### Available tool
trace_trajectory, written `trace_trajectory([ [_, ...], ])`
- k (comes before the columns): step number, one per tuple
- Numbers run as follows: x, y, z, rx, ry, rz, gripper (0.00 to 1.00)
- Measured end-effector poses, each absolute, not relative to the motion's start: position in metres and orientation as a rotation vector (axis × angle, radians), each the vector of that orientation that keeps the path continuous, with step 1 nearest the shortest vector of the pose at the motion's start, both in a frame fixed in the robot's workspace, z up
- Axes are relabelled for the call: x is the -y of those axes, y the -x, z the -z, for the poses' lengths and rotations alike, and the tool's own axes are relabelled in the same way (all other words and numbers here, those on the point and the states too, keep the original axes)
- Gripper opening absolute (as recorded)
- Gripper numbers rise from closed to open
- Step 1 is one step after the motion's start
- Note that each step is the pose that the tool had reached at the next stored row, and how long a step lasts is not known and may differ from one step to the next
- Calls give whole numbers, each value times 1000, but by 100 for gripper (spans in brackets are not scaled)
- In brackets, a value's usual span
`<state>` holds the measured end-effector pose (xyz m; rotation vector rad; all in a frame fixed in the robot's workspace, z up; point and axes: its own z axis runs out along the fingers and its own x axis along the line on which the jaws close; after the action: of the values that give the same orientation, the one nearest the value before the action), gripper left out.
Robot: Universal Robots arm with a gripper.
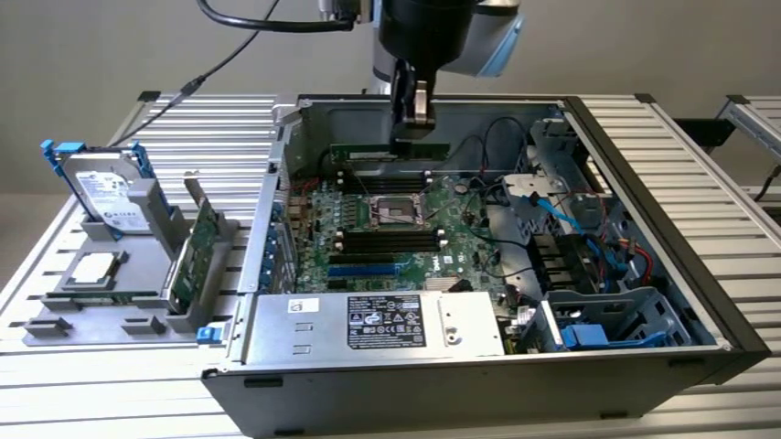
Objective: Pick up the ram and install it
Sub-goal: 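Insert the ram into the slot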
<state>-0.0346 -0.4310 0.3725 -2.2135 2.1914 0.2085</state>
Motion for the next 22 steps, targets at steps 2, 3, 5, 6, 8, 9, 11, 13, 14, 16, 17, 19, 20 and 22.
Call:
trace_trajectory([
  [2,430,34,-369,-2192,2214,-208,13],
  [3,430,34,-367,-2192,2214,-208,13],
  [5,429,33,-364,-2193,2214,-207,13],
  [6,428,33,-362,-2193,2214,-207,13],
  [8,428,33,-358,-2194,2213,-207,13],
  [9,428,33,-356,-2194,2212,-207,13],
  [11,428,33,-353,-2195,2212,-207,13],
  [13,428,33,-349,-2195,2211,-207,13],
  [14,428,33,-347,-2195,2211,-207,13],
  [16,428,33,-344,-2195,2211,-207,13],
  [17,428,33,-342,-2195,2211,-207,13],
  [19,428,33,-338,-2195,2211,-207,13],
  [20,428,33,-336,-2195,2211,-207,13],
  [22,428,33,-333,-2195,2211,-207,13],
])
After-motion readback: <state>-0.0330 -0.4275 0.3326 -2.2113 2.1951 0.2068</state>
